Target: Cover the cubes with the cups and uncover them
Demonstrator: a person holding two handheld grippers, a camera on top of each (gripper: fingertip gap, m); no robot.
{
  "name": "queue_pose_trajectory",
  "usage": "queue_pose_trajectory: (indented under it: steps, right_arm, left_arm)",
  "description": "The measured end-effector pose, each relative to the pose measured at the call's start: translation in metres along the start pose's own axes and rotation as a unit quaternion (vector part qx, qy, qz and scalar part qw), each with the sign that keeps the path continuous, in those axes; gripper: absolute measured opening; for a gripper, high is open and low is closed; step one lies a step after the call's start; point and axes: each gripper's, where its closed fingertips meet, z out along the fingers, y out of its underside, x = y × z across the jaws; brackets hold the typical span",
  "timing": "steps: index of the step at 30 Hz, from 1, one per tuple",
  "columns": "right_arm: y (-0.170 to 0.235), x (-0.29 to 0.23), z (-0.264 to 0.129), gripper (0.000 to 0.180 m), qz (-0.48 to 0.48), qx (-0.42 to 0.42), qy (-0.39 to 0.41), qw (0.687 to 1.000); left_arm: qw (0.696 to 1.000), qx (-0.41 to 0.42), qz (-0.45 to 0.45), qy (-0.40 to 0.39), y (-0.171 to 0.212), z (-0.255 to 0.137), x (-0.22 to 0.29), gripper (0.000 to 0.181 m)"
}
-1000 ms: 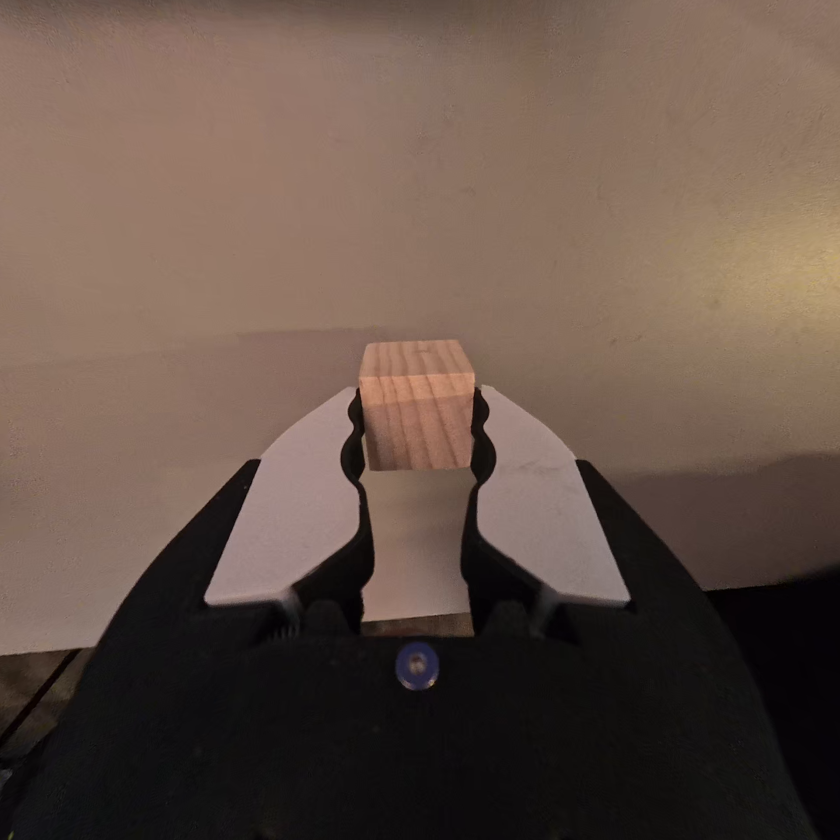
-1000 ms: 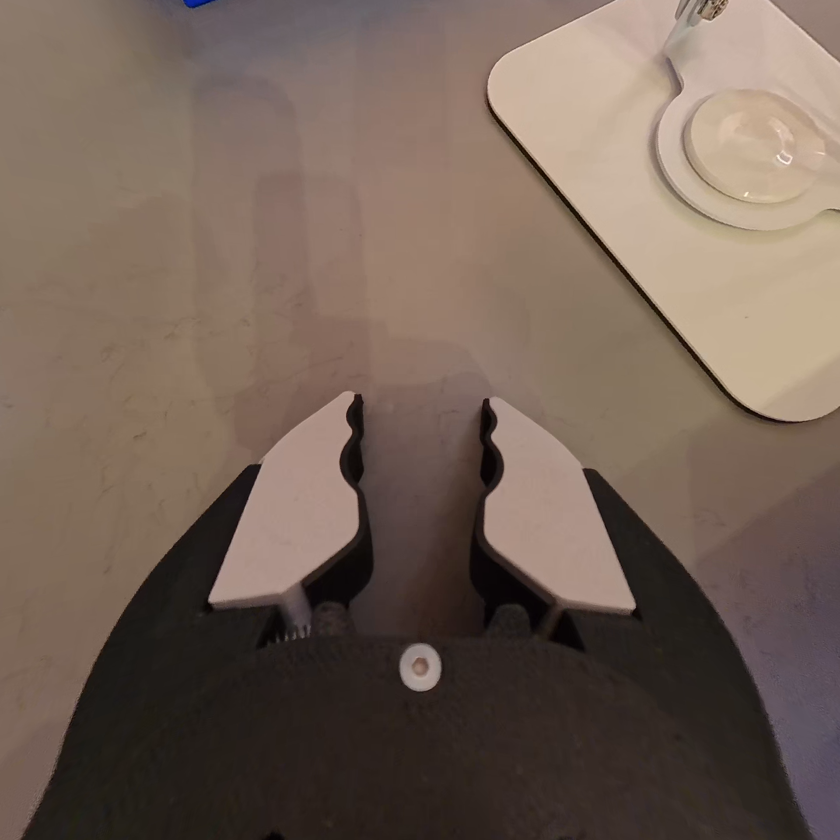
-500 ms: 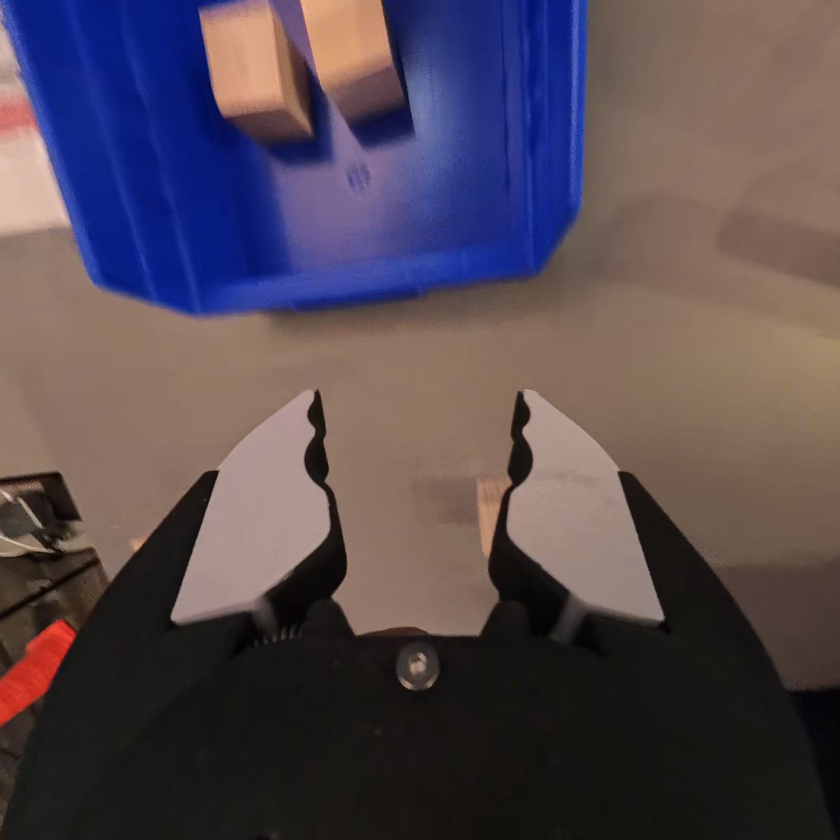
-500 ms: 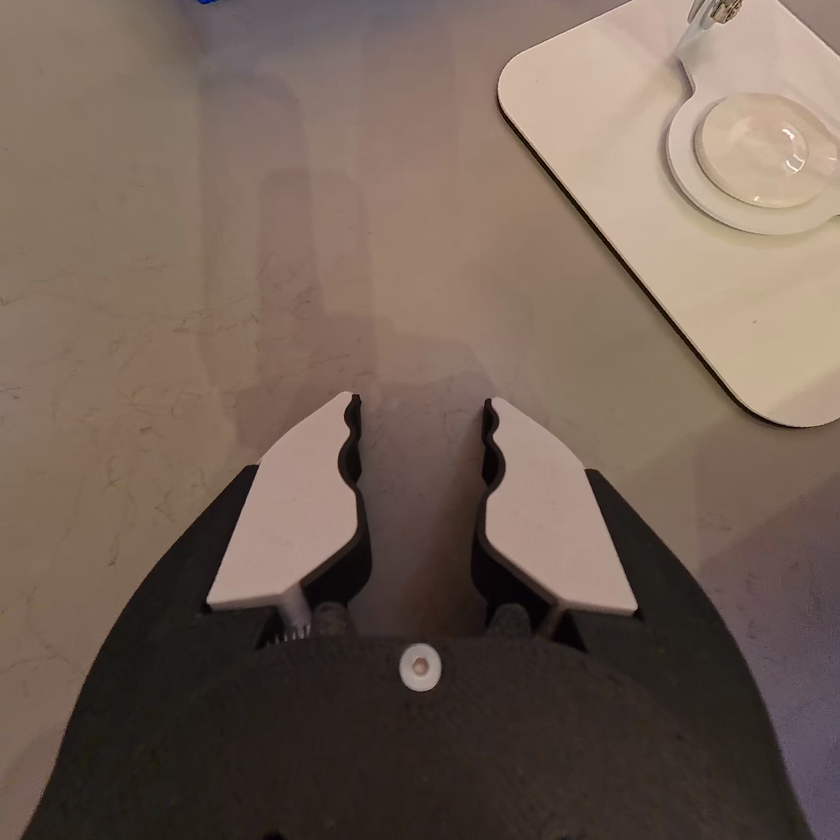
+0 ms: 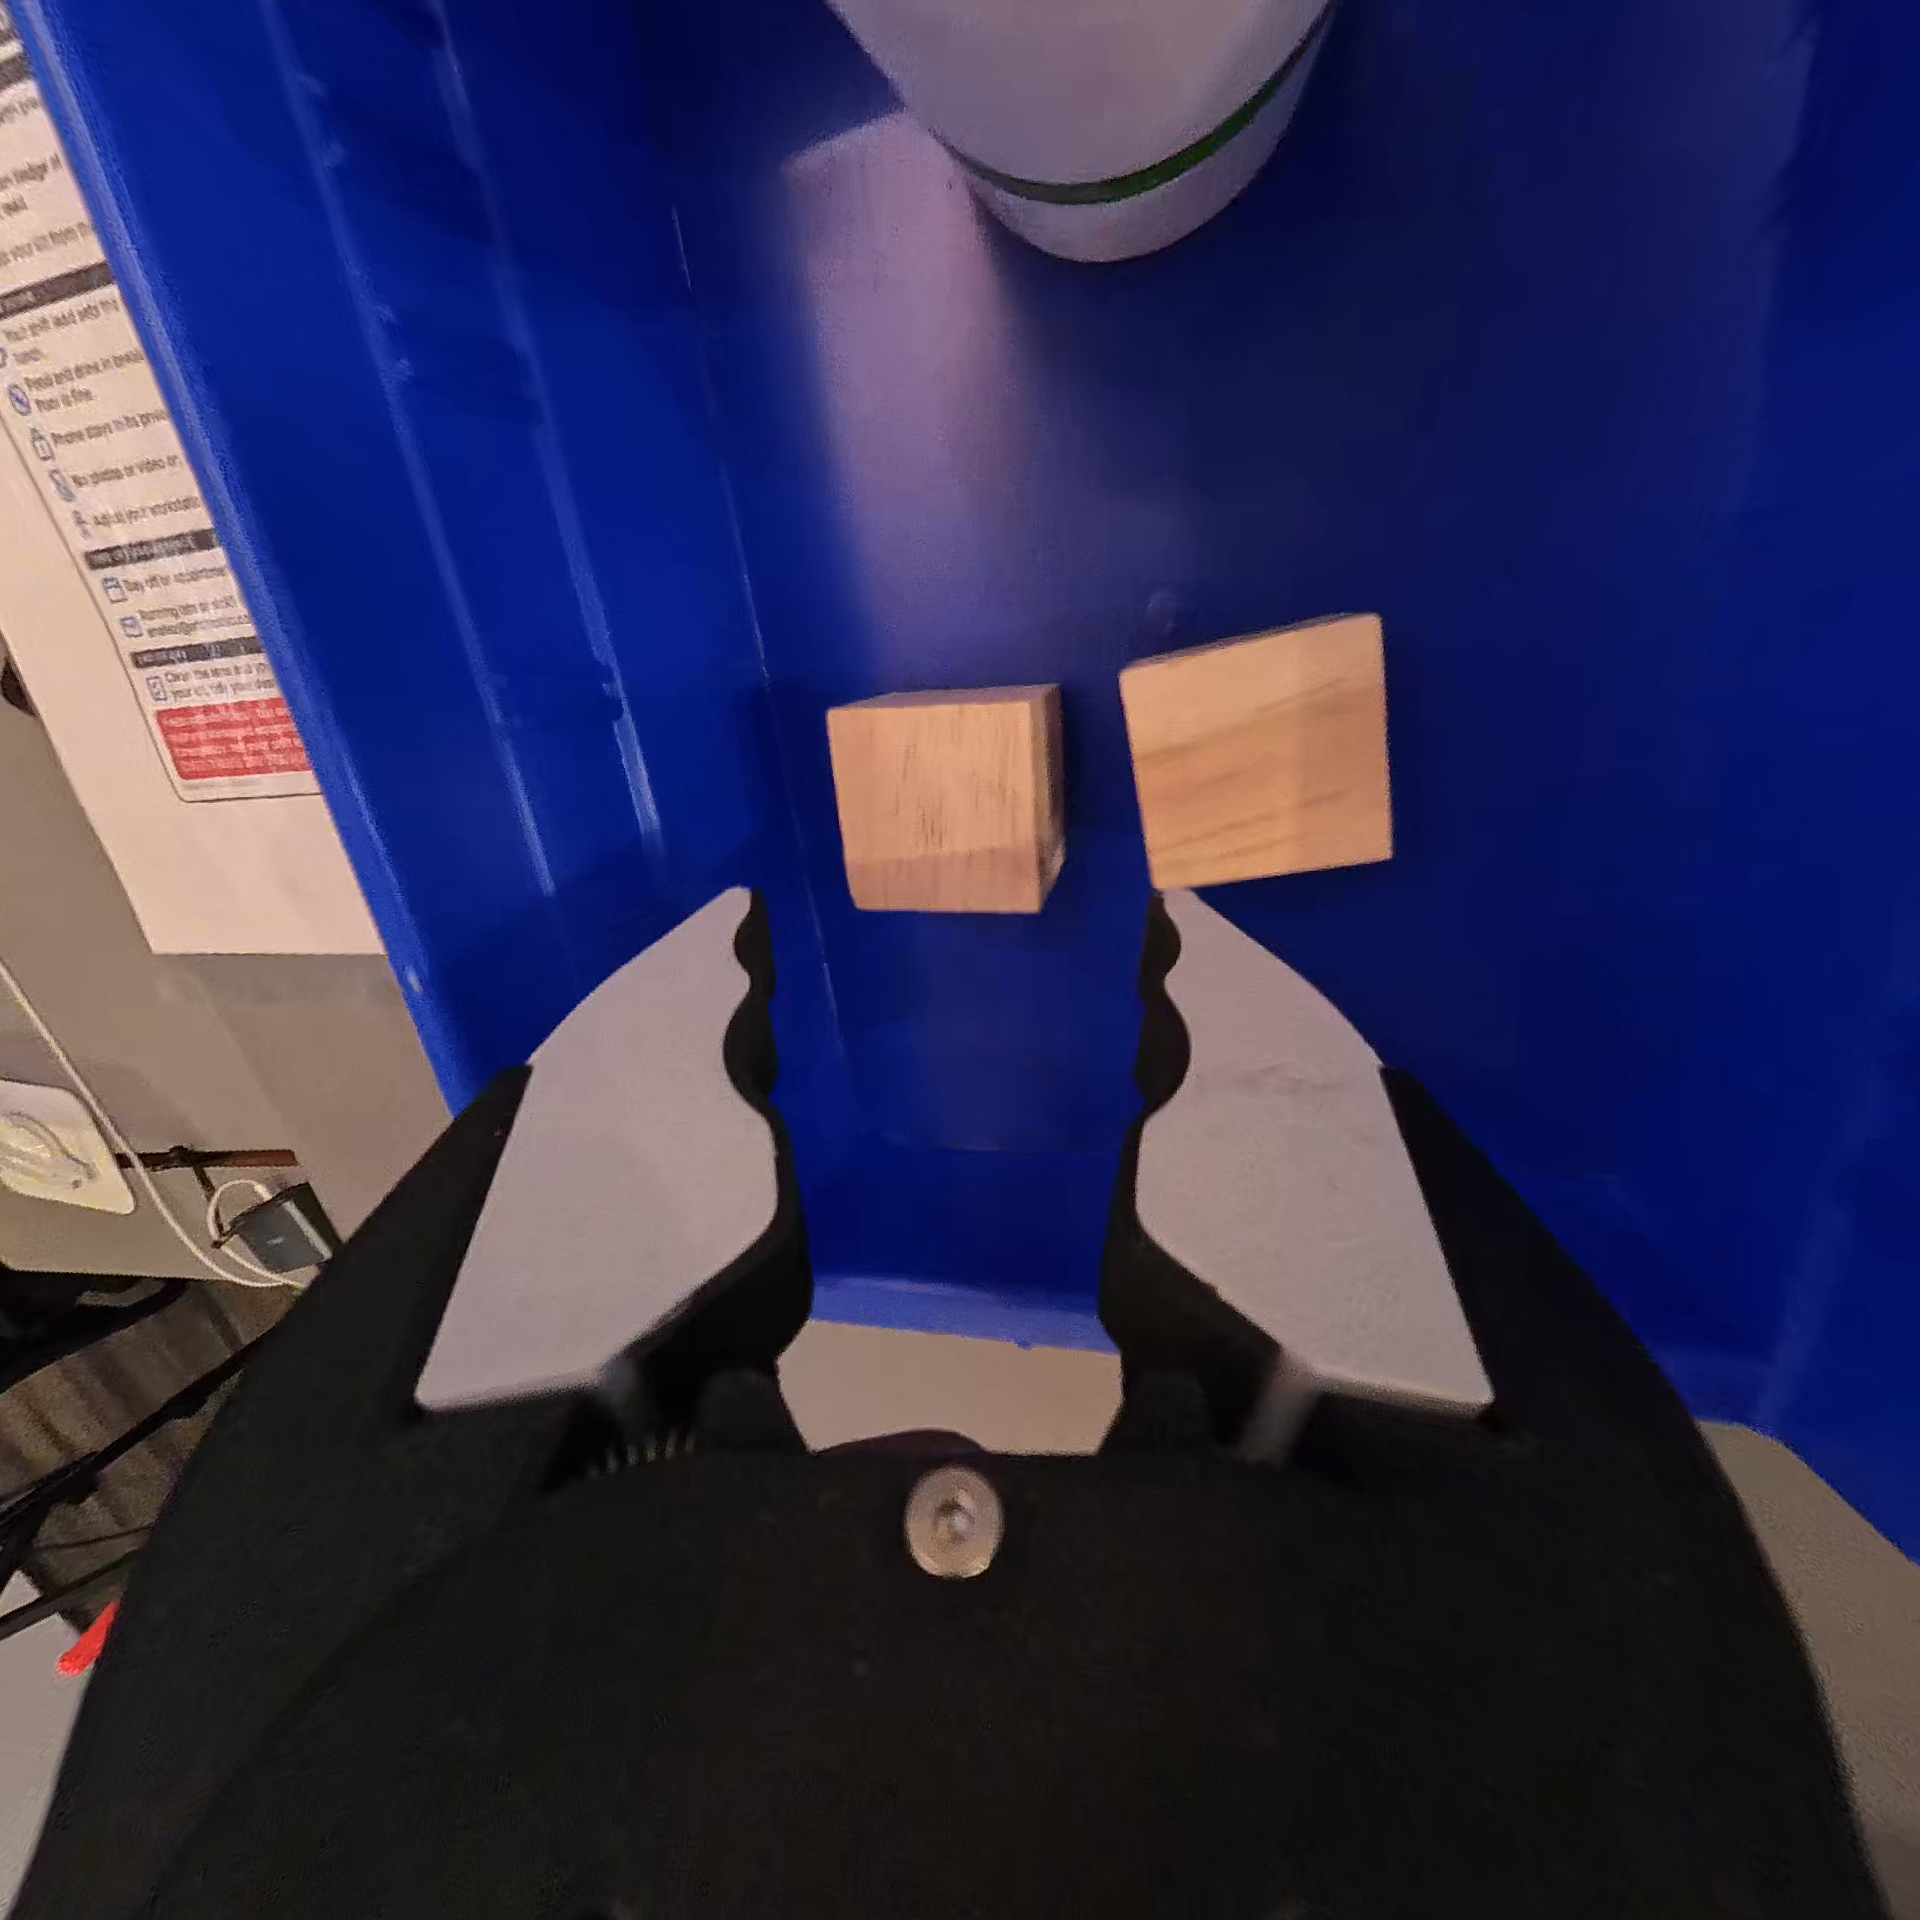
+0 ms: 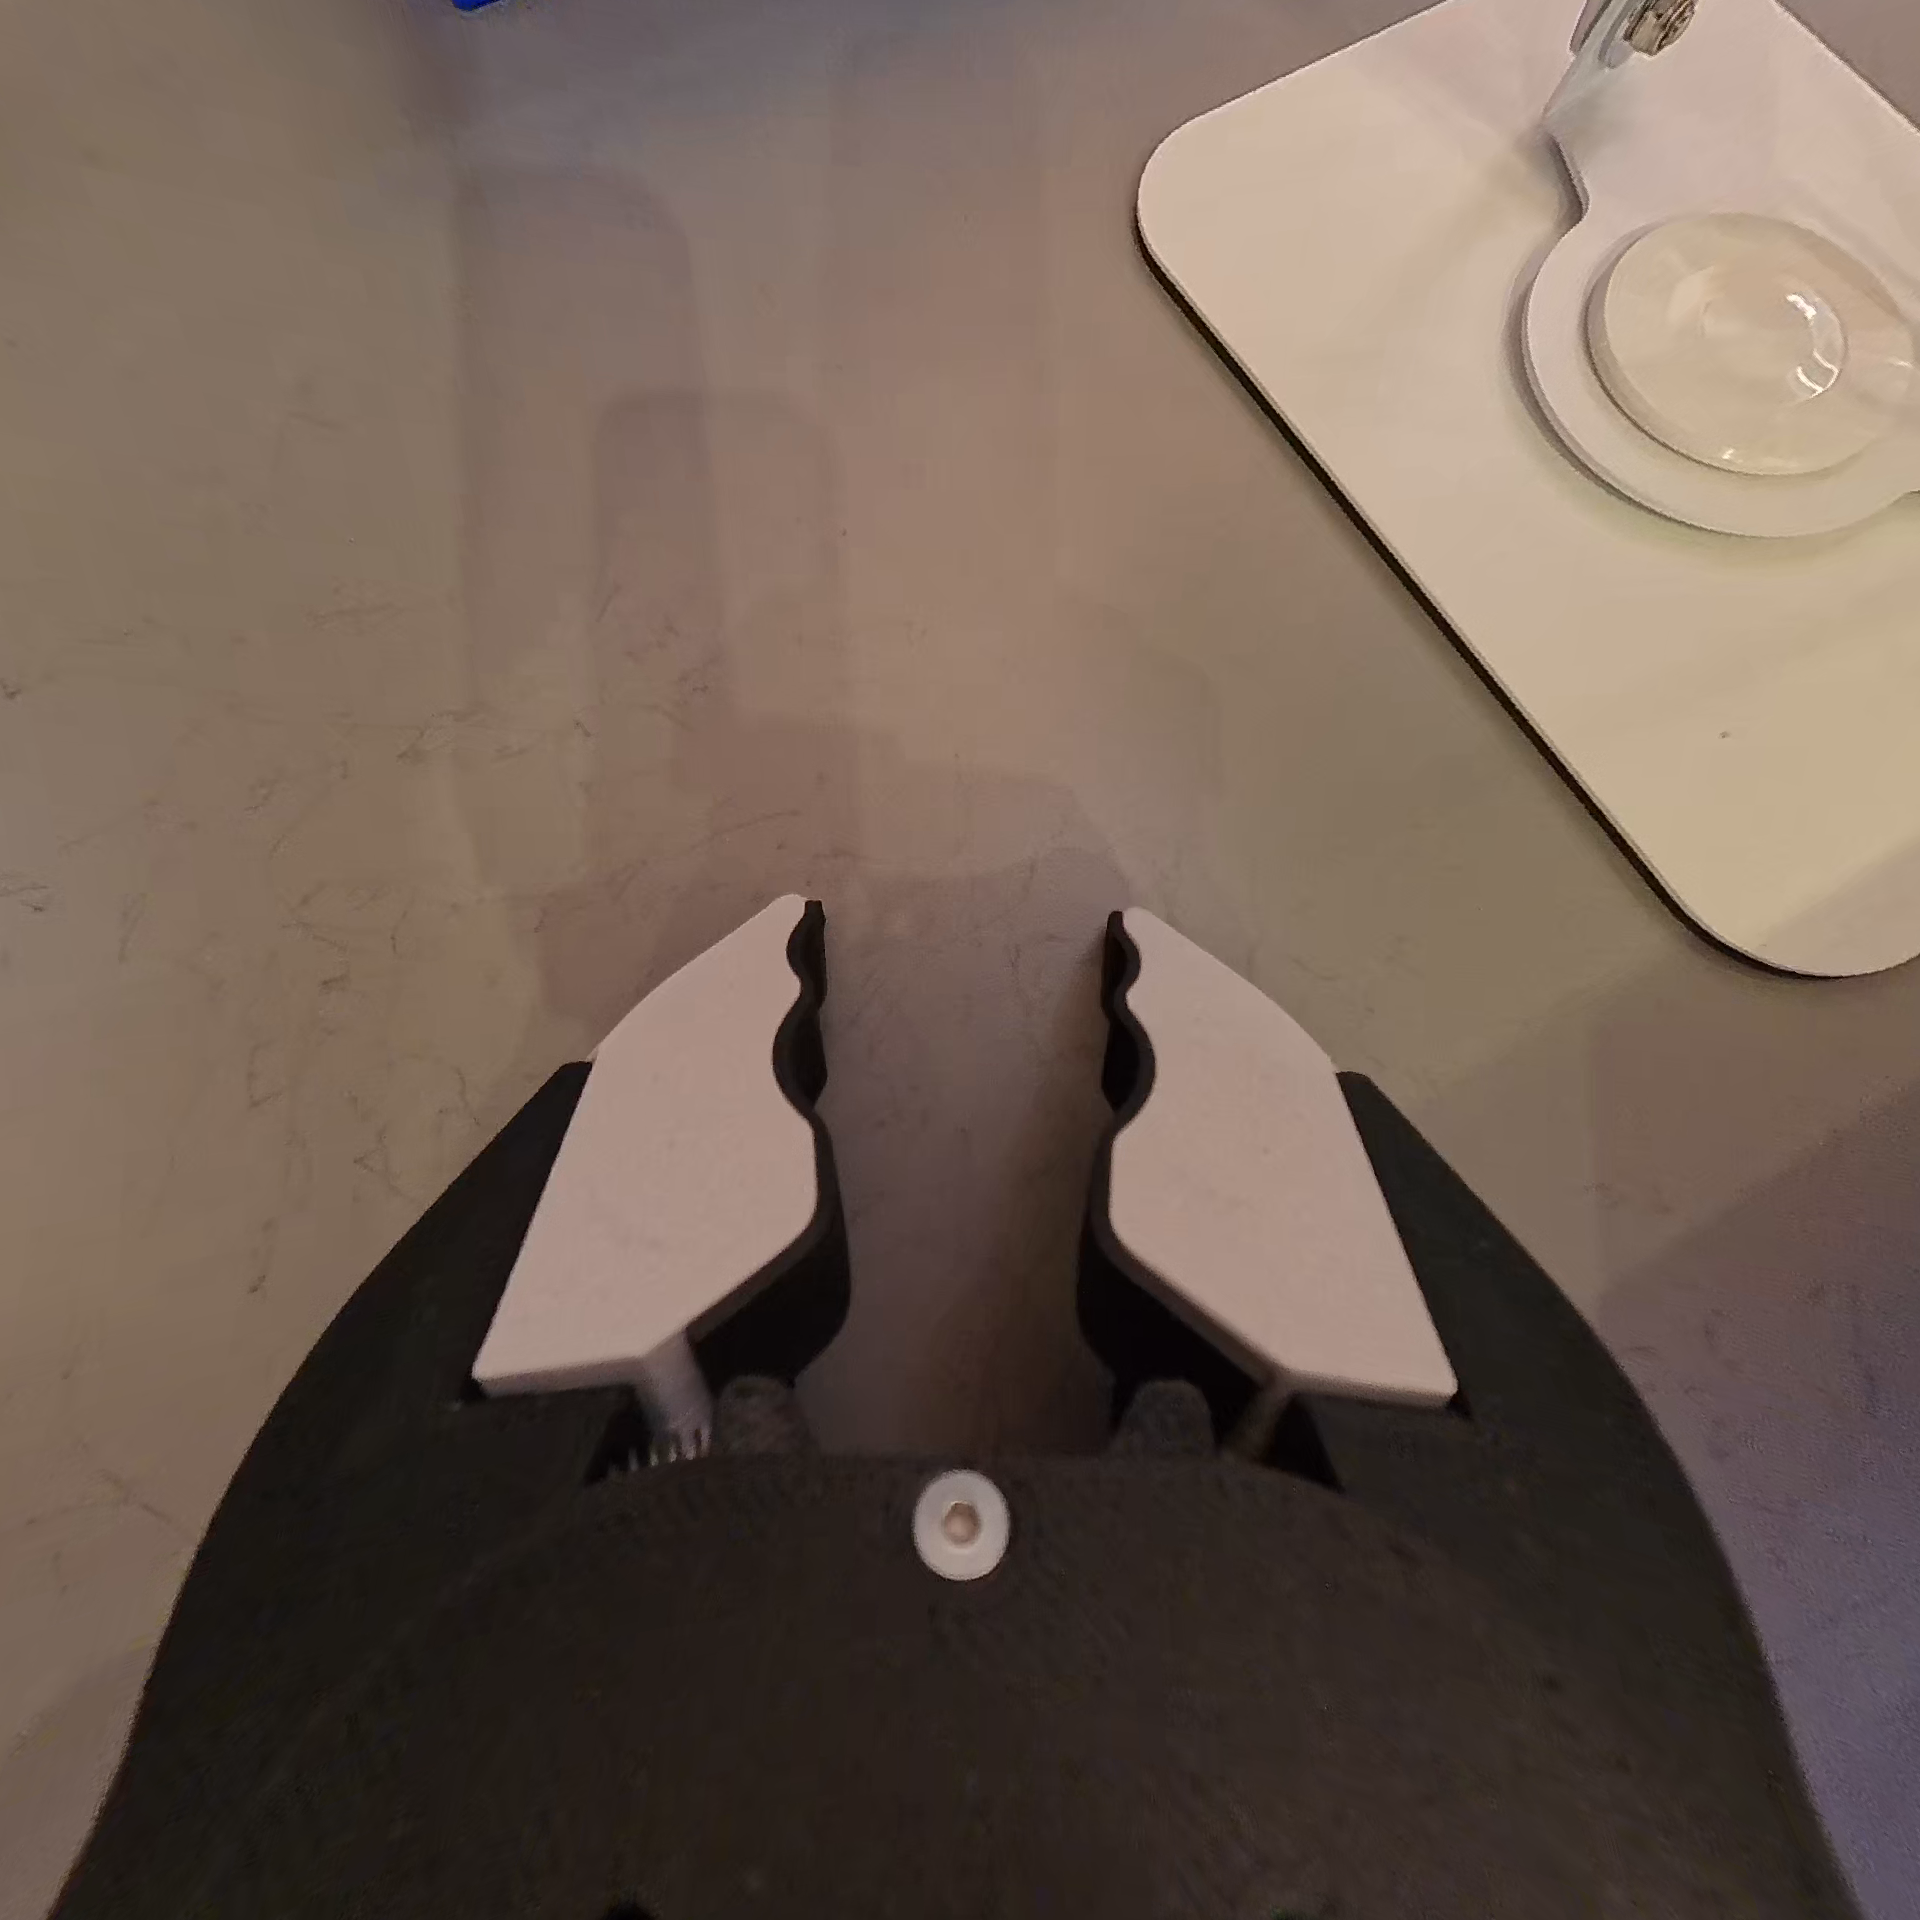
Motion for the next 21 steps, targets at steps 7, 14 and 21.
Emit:
queue_pose_trajectory:
  steps: [7, 14, 21]
  right_arm:
    - [0.0, 0.0, 0.0, 0.052, 0.0, 0.0, 0.0, 1.0]
    - [0.0, -0.003, -0.001, 0.053, -0.002, 0.001, -0.011, 1.0]
    - [0.028, -0.008, -0.031, 0.053, -0.043, -0.002, -0.045, 0.998]
  left_arm:
    - [1.0, -0.018, -0.002, 0.025, 0.0, 0.033, -0.004, 0.053]
    - [0.999, 0.026, -0.016, 0.025, 0.002, -0.007, 0.001, 0.045]
    - [0.983, 0.13, 0.128, 0.031, 0.036, -0.139, 0.096, 0.045]
